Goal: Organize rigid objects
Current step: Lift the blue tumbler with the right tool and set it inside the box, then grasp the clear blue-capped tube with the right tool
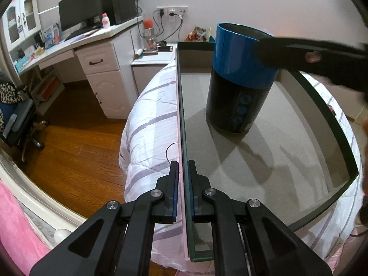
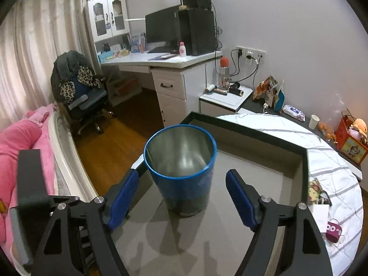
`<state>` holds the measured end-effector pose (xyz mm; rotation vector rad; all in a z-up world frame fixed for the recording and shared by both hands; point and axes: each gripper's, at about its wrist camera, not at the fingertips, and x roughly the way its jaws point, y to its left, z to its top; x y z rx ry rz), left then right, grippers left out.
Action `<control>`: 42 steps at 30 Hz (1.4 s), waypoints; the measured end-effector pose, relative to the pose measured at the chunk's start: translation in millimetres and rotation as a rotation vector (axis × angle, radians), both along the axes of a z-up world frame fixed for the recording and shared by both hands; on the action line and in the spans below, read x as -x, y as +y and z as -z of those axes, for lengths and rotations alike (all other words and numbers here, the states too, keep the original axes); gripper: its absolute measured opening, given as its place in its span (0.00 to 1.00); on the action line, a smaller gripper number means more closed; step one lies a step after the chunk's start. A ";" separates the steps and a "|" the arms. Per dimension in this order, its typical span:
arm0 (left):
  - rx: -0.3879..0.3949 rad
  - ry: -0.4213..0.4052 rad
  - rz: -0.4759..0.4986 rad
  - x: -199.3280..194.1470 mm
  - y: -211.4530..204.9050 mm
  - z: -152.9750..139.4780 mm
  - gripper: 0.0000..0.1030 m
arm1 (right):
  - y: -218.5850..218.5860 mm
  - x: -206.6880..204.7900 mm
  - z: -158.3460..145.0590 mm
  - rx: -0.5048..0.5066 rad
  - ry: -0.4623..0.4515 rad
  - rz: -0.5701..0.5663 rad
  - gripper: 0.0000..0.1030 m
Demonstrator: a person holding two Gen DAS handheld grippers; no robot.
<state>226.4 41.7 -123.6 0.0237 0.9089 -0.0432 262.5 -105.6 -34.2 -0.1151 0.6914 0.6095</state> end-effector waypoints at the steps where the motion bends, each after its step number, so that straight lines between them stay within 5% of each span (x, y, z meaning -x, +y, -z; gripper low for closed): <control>1: 0.000 0.000 0.000 0.0 0.5 -0.1 0.09 | -4.6 3.4 -3.8 -0.007 -0.009 0.004 0.77; 11: 0.000 0.002 -0.005 0.2 3.1 0.9 0.09 | -118.5 52.9 -32.8 -0.048 -0.123 0.222 0.77; 19: -0.006 0.001 -0.016 1.8 2.0 1.8 0.09 | -191.0 70.0 13.0 0.055 -0.039 0.481 0.77; 29: -0.018 0.006 -0.021 1.9 -0.3 1.3 0.09 | -200.2 68.7 84.5 0.100 0.109 0.549 0.77; 35: -0.019 0.006 -0.020 1.8 -1.3 1.8 0.09 | -214.9 64.1 91.9 0.161 0.096 0.624 0.77; 42: -0.022 0.008 -0.021 2.4 -1.7 1.8 0.09 | -220.3 50.2 92.7 0.145 0.097 0.574 0.77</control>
